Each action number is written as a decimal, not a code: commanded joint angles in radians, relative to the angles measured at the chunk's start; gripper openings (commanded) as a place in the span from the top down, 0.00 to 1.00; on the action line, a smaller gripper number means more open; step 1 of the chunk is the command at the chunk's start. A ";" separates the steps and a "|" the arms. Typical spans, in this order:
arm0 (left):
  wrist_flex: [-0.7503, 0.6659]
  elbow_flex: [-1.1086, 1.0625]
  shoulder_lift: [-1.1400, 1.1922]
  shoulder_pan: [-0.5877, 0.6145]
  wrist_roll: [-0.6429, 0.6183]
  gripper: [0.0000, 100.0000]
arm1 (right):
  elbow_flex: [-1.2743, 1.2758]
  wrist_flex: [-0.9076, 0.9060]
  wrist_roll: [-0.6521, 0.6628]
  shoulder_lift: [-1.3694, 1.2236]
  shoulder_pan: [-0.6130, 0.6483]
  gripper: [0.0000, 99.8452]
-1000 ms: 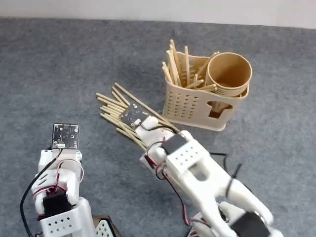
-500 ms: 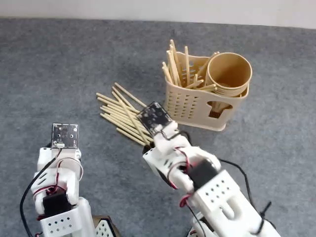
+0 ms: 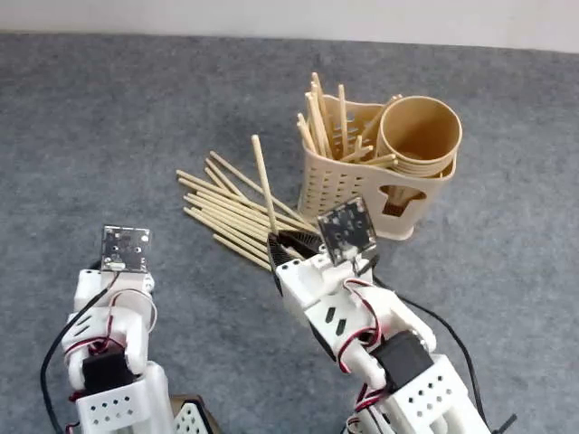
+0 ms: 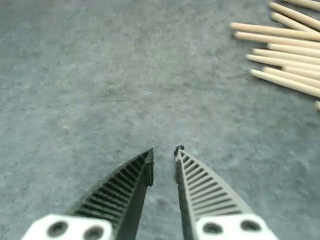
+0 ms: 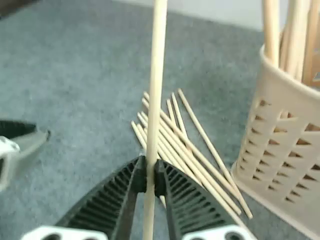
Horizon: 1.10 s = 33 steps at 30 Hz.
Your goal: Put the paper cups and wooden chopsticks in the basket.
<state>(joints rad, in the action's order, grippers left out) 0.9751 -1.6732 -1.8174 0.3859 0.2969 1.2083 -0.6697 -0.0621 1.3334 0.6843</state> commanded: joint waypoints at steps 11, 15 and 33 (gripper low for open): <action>0.031 -0.022 -0.007 -0.077 0.002 0.91 | -0.002 0.044 -0.003 0.357 -0.157 0.99; 0.031 -0.022 -0.007 -0.077 0.003 0.91 | -0.001 0.079 -0.006 0.470 -0.217 0.99; 0.031 -0.022 -0.007 -0.074 0.005 0.91 | 0.097 0.746 0.000 0.240 -0.328 0.99</action>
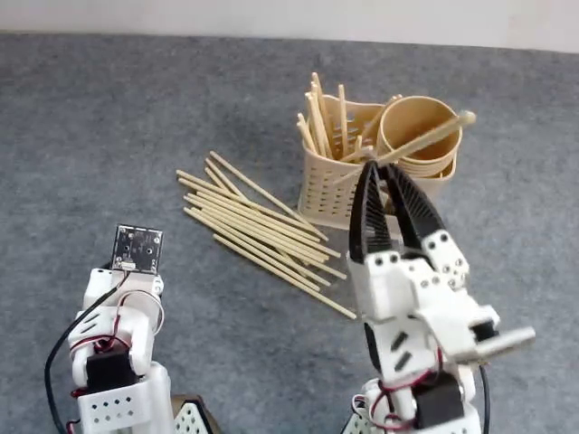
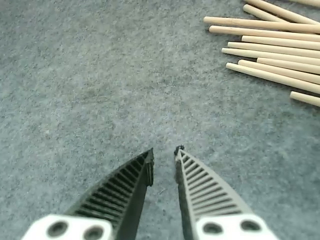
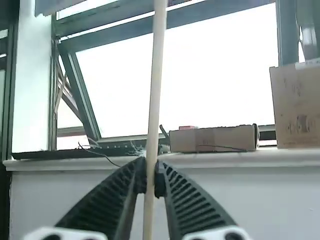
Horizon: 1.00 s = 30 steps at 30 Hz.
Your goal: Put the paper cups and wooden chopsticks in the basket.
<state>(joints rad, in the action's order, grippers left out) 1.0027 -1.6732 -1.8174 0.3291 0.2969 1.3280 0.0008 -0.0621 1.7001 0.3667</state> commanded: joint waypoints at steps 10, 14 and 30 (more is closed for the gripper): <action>0.025 -0.022 -0.007 -0.019 0.006 0.91 | -0.216 0.369 0.000 -0.631 -0.113 0.99; 0.025 -0.022 -0.007 -0.019 0.006 0.91 | -0.271 0.389 0.000 -0.748 -0.147 0.99; 0.025 -0.022 -0.007 -0.019 0.006 0.91 | -0.147 0.387 0.161 -0.845 -0.090 0.92</action>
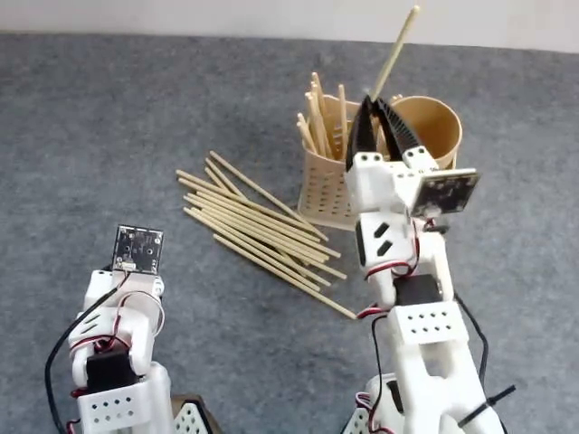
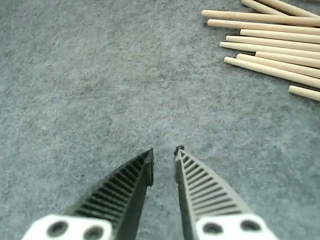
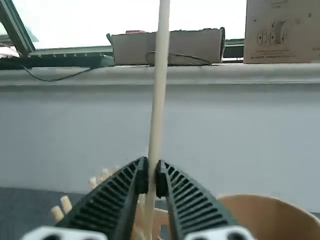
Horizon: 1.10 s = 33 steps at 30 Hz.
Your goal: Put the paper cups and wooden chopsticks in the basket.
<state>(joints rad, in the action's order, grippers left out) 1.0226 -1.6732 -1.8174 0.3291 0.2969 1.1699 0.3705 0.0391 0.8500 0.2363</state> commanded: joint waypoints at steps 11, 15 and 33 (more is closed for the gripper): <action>0.005 -0.022 -0.007 -0.016 0.006 0.91 | 0.059 -0.071 0.060 0.139 0.071 0.89; 0.005 -0.022 -0.007 -0.016 0.006 0.91 | 0.068 -0.337 0.060 0.326 0.113 0.89; 0.005 -0.022 -0.007 -0.013 0.006 0.91 | -0.163 -1.079 0.066 0.390 0.390 0.88</action>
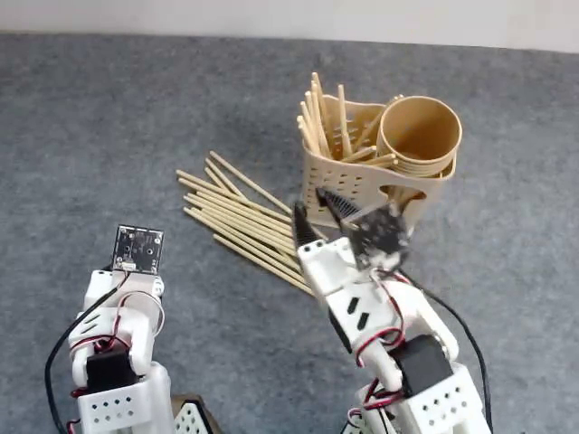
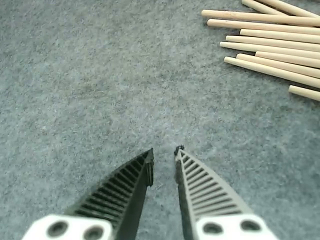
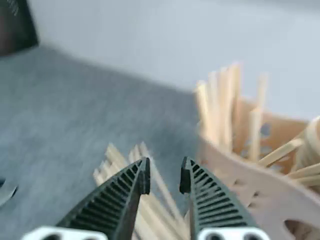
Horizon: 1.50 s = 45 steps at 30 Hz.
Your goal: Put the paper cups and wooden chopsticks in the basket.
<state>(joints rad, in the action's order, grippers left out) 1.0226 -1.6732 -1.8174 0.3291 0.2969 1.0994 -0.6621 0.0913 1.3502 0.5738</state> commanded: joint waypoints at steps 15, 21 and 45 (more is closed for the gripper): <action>0.034 -0.022 -0.007 -0.019 0.003 0.91 | -0.257 -0.050 0.017 -0.799 0.189 0.88; 0.068 -0.022 -0.013 -0.019 0.003 0.91 | -0.364 -0.050 0.092 -1.027 0.160 0.88; 0.083 -0.022 -0.013 0.005 0.003 0.91 | -0.512 -0.045 0.115 -1.380 0.151 0.89</action>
<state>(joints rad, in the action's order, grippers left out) 1.1040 -1.6732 -1.8174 0.3291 0.2969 0.6575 -0.7096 0.1941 -0.0046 0.7472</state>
